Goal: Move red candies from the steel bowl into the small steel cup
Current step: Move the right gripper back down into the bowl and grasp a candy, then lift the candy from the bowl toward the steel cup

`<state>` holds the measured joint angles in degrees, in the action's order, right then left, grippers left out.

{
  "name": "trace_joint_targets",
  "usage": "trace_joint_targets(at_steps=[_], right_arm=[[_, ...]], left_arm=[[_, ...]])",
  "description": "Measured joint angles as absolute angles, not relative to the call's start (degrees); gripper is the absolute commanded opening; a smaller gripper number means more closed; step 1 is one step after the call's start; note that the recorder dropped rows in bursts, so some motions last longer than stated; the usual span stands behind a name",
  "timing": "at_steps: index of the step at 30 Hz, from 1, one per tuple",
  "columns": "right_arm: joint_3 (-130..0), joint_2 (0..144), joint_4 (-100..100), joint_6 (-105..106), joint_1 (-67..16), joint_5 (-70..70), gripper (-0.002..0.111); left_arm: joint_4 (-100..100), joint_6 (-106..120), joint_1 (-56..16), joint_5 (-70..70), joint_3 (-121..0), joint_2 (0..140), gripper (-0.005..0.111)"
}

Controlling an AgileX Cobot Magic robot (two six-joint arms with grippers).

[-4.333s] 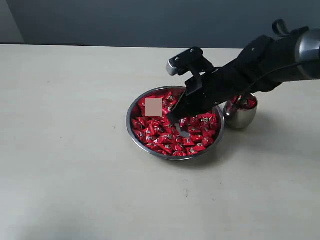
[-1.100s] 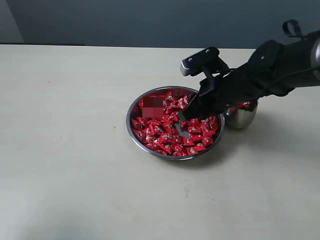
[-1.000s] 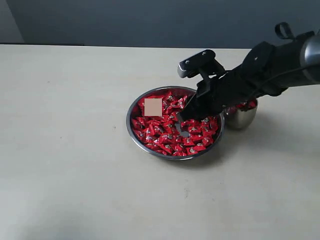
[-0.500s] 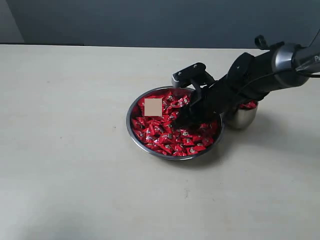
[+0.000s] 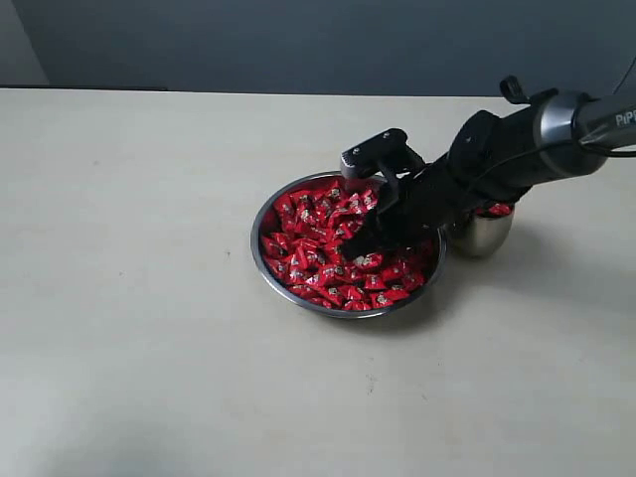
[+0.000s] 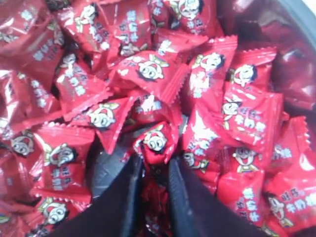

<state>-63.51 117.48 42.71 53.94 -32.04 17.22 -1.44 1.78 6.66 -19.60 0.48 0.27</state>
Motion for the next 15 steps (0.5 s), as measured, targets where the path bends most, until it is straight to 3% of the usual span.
trace_joint_targets(at_steps=[6, 15], right_arm=[[-63.5, 114.3, 42.3, 53.8, -32.0, 20.2, 0.011], [-63.5, 111.0, 41.4, 53.8, -32.0, 24.5, 0.037]], left_arm=[[-1.4, 1.8, 6.7, -19.6, 0.5, 0.3, 0.000], [-1.4, 1.8, 6.7, -19.6, 0.5, 0.3, 0.000]])
